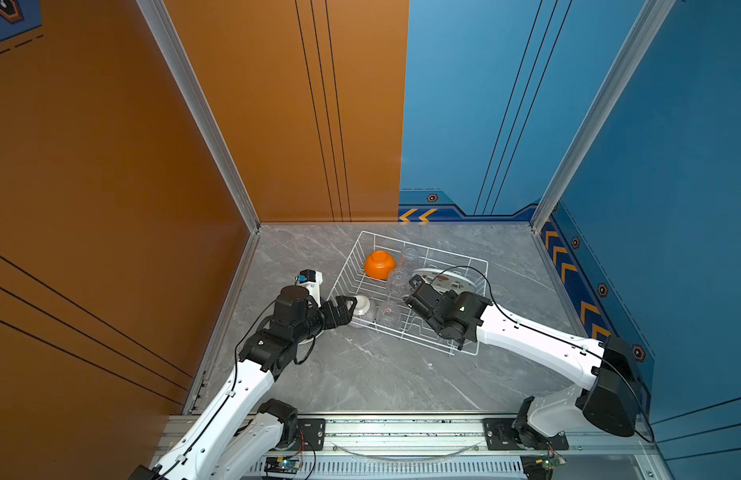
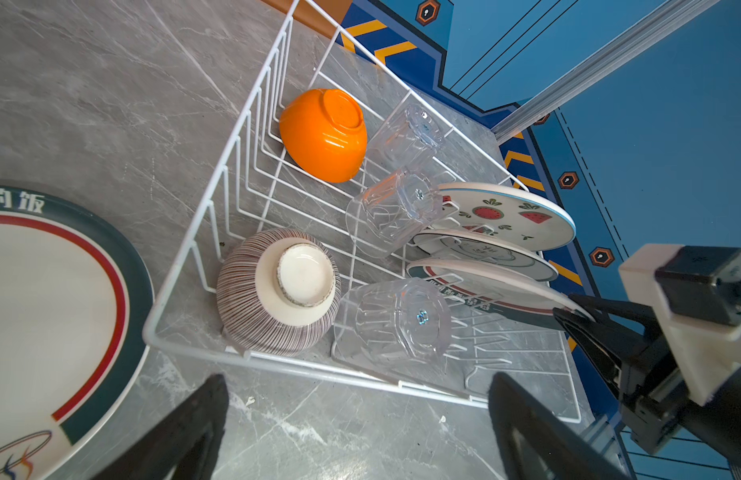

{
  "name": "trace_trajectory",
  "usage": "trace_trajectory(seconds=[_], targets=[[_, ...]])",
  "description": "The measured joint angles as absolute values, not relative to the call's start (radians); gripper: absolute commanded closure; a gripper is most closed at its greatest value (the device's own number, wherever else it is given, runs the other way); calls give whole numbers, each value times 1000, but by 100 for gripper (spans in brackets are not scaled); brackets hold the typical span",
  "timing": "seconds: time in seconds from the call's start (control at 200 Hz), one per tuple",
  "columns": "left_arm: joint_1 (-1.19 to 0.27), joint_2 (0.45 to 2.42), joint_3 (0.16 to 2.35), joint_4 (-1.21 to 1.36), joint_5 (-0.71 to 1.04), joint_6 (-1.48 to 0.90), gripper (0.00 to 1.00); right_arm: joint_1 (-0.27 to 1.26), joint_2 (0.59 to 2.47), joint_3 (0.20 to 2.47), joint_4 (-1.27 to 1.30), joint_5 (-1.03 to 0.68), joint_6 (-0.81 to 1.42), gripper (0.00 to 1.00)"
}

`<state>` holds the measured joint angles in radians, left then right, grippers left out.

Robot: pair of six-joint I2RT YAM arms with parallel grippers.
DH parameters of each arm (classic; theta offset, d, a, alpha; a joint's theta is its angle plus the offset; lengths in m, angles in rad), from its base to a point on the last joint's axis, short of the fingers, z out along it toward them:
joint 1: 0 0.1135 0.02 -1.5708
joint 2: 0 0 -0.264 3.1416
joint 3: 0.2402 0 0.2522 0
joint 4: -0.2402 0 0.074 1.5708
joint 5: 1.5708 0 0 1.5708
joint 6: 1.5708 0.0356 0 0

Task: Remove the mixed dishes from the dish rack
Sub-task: 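Grasp the green-rimmed plate edge with the right gripper and tilt it upright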

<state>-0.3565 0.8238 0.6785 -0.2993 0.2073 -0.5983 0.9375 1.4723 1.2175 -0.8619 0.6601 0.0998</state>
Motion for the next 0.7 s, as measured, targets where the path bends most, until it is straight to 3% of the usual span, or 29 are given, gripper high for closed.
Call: trace_trajectory(seconds=[0.19, 0.275, 0.701], targets=[[-380, 824, 678, -281, 181, -599, 2, 954, 1472, 1218, -878, 709, 80, 91], [-387, 824, 677, -273, 175, -599, 2, 958, 1472, 1218, -884, 717, 70, 100], [-416, 837, 675, -240, 157, -602, 2, 956, 1411, 1245, -926, 738, 47, 100]])
